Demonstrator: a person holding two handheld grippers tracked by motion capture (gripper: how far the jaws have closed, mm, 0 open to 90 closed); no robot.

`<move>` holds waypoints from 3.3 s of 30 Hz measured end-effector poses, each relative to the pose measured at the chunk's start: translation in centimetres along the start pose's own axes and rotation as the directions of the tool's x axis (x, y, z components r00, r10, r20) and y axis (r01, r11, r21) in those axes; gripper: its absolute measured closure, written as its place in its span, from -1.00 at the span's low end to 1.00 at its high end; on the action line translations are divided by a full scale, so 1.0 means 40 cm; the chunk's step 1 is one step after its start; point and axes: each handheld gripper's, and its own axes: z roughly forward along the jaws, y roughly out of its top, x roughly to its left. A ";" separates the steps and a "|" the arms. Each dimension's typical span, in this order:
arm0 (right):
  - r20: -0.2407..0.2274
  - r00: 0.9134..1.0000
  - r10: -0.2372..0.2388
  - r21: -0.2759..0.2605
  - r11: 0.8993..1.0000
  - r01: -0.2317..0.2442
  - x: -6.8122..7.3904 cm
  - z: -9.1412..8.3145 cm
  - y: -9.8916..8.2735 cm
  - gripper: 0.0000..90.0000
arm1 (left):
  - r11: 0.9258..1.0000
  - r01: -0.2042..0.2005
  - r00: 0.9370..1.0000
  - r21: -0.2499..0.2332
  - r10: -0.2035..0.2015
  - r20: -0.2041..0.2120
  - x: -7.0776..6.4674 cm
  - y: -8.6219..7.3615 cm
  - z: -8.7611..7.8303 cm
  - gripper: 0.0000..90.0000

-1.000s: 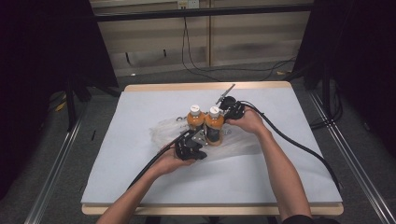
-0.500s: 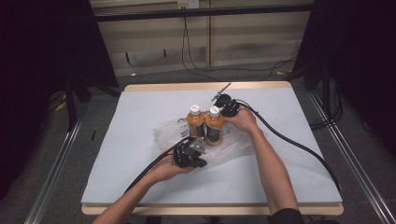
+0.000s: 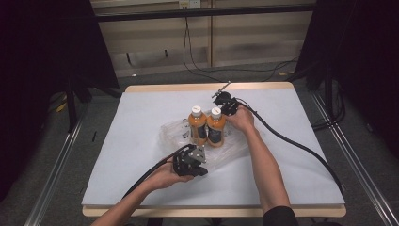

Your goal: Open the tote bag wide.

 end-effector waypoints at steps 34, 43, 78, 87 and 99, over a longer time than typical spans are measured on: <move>-0.062 0.997 -0.043 -0.141 0.989 0.034 0.019 -0.108 -0.007 1.00 | 0.971 0.134 0.991 -0.198 -0.125 0.053 0.036 -0.034 -0.032 0.95; -0.050 0.999 -0.004 -0.278 0.961 -0.010 0.009 -0.229 -0.083 1.00 | 0.928 0.136 0.987 -0.346 -0.156 -0.031 0.030 -0.043 -0.110 0.60; -0.018 0.984 0.175 -0.538 0.828 -0.157 0.105 -0.517 -0.428 -0.78 | 0.808 0.199 0.850 -0.554 -0.424 -0.313 -0.008 -0.238 -0.305 -0.82; 0.021 0.965 0.260 -0.558 0.804 -0.205 0.145 -0.536 -0.546 -0.67 | 0.782 0.289 0.806 -0.552 -0.510 -0.300 -0.054 -0.326 -0.314 -0.89; 0.056 0.932 0.359 -0.594 0.762 -0.258 0.176 -0.582 -0.672 -0.72 | 0.758 0.303 0.772 -0.578 -0.551 -0.317 -0.089 -0.401 -0.311 -0.93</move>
